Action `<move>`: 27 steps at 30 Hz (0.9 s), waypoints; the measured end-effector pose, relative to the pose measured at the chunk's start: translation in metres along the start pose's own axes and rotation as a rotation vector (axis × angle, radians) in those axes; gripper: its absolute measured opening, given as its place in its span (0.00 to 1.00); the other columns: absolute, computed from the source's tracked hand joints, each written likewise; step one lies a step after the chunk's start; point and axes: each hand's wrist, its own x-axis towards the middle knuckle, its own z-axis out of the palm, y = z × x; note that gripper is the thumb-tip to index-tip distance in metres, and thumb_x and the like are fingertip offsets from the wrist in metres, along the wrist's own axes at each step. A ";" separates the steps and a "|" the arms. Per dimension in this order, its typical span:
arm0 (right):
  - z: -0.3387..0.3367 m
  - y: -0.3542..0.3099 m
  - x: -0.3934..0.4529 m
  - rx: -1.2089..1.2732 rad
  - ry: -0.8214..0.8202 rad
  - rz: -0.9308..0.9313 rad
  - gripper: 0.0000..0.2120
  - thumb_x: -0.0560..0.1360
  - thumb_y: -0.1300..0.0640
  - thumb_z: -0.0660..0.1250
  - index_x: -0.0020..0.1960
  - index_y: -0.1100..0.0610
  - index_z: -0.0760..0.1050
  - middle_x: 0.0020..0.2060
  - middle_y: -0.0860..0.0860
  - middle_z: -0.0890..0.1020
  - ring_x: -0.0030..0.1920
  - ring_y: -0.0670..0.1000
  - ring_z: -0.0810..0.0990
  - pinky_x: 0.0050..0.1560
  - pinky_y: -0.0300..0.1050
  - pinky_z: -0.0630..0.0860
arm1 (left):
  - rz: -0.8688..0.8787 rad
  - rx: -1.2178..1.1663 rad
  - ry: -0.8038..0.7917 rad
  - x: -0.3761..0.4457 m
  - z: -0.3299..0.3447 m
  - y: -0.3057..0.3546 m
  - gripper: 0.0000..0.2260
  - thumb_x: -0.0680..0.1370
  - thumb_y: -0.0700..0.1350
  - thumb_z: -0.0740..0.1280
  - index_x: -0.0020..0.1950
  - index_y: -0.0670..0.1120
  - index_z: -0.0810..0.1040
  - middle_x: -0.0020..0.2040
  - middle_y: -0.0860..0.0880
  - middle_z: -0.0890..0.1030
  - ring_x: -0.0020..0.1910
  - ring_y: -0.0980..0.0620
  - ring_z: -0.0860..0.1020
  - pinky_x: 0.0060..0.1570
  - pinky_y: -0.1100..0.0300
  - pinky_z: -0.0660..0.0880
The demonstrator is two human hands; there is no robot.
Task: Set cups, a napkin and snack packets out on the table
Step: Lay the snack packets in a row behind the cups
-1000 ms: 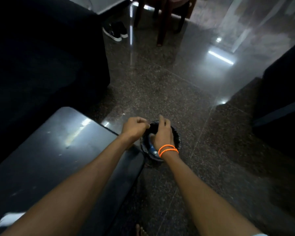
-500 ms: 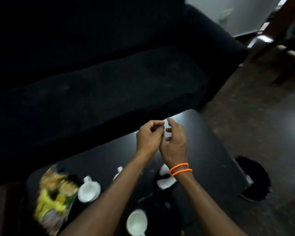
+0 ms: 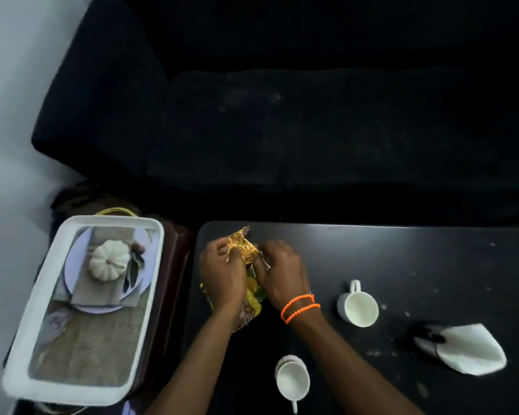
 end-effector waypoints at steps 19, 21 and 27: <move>0.010 -0.027 -0.036 0.430 -0.278 0.237 0.07 0.68 0.64 0.70 0.40 0.52 0.80 0.31 0.40 0.81 0.34 0.37 0.77 0.35 0.29 0.69 | -0.251 -0.299 0.112 -0.042 -0.032 -0.095 0.15 0.80 0.54 0.67 0.62 0.48 0.81 0.57 0.40 0.85 0.60 0.33 0.82 0.53 0.47 0.78; -0.023 -0.008 -0.026 0.583 -0.205 0.257 0.09 0.71 0.67 0.72 0.47 0.55 0.84 0.38 0.40 0.85 0.39 0.35 0.80 0.44 0.31 0.77 | -0.069 -0.193 -0.001 -0.047 -0.026 -0.068 0.20 0.76 0.61 0.68 0.62 0.51 0.80 0.58 0.46 0.85 0.58 0.43 0.84 0.54 0.50 0.80; -0.095 0.069 0.011 0.811 0.089 0.520 0.08 0.76 0.70 0.71 0.54 0.63 0.84 0.47 0.57 0.89 0.46 0.54 0.88 0.49 0.50 0.86 | 0.033 -0.088 -0.454 -0.037 0.051 0.001 0.07 0.77 0.48 0.76 0.52 0.56 0.82 0.46 0.55 0.87 0.45 0.61 0.86 0.40 0.69 0.80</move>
